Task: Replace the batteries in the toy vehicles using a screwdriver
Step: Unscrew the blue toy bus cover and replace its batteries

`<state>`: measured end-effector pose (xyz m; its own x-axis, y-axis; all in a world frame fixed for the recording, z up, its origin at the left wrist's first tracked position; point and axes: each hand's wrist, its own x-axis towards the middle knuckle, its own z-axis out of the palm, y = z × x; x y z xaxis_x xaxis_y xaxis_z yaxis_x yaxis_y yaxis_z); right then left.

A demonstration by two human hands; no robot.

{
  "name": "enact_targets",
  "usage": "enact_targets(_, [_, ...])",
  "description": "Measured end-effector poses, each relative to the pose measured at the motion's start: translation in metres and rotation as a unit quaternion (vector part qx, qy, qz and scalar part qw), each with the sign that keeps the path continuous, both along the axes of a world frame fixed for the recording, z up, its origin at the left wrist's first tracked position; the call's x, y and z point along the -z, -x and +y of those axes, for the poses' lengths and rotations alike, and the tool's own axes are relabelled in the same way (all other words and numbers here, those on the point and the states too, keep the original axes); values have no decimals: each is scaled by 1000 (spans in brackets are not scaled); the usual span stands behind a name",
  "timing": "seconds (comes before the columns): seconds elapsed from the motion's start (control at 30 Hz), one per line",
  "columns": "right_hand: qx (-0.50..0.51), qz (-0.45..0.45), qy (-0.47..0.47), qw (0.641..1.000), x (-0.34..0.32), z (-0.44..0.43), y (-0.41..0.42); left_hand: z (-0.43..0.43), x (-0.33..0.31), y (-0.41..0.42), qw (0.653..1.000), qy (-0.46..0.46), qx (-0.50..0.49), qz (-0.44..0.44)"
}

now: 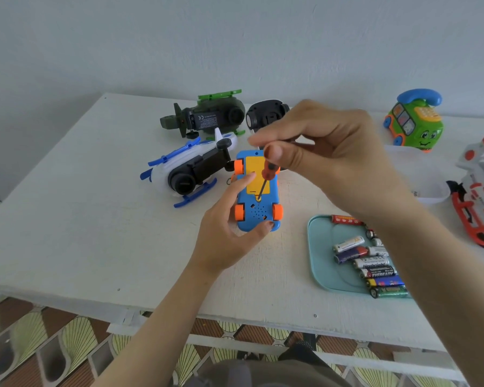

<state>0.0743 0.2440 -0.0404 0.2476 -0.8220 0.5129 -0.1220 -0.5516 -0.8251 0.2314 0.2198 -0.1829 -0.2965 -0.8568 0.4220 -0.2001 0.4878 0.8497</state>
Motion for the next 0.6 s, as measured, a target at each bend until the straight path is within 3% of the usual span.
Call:
enact_targets(0.17, [130,32,46,990,2,0,0,0,0,0,1000,1,-2,5])
enact_targets(0.27, [287,117,129,942,10,1,3,0,-1,0,1000,-5,-2,11])
enact_targets(0.33, [321,138,173,921,16,2,5,0,-1,0,1000,-11,-1,13])
enact_targets(0.47, [215,140,157,954,19,6,9,1,1,0,1000,-11,0,16])
enact_targets(0.6, [64,1,20,998,9,11,6,1,-1,1,1000,1,2,13])
